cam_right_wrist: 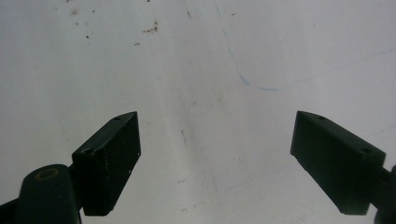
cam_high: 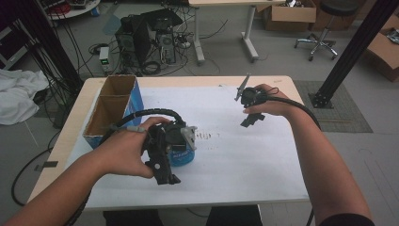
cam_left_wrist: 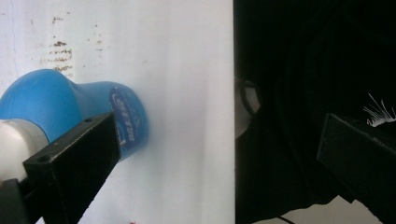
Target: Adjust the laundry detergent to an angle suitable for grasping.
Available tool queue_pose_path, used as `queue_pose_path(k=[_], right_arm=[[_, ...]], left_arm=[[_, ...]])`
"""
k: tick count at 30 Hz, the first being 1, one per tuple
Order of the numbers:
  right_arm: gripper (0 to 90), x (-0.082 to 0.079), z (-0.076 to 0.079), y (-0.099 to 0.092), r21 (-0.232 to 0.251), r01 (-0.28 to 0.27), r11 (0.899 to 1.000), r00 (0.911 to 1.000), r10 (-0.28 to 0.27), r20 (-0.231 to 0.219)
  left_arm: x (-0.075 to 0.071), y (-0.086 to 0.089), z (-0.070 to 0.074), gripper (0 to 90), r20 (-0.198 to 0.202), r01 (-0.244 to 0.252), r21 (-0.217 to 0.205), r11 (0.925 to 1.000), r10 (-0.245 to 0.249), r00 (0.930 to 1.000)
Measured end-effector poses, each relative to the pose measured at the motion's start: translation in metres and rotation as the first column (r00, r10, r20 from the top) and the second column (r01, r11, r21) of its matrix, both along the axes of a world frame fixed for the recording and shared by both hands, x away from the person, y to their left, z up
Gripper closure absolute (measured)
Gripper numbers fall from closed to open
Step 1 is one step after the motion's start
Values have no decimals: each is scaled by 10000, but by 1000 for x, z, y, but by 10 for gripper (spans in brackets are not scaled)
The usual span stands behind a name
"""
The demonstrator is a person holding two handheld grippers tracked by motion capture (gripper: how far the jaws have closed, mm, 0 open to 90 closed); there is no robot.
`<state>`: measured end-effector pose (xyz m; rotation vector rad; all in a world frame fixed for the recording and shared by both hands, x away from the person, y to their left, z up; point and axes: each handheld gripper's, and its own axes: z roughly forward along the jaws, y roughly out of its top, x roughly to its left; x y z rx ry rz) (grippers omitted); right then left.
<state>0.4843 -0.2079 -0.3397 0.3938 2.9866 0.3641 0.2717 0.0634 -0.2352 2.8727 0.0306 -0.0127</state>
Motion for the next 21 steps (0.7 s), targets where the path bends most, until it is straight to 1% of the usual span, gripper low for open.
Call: queue_pose_path(k=[3,7,9,10,11,12,14,21], right_arm=[[161,0,2,0,60,-102,9999,9999,101,34],[161,-1,5,-2,217,-81,9997,9999,79,71],[161,-1,6,-3,220,-78,9997,9999,77,70],[161,-1,7,-4,171,10,9999,9999,-12,130],[161,-1,7,-5,153,62,9999,9998,-64,173],[161,-1,7,-6,183,135,9997,9998,-138,170],[160,-1,7,-6,206,122,9997,9998,-125,179],[161,-2,5,-5,155,132,9998,9998,-134,135]], left_arm=[[-2,-1,1,1,43,37,76,10000,-37,10000],[-4,-1,3,1,-25,131,-13,9999,-131,9999],[-4,-1,3,1,-34,163,4,9999,-163,9999],[-5,-1,3,1,-13,161,55,9999,-161,9999],[-5,-1,3,1,81,128,80,9999,-128,9999],[-6,0,4,1,72,133,12,9999,-133,9999],[-6,1,4,1,74,106,-61,9999,-106,9999],[-6,3,2,1,80,87,-60,9999,-87,9999]])
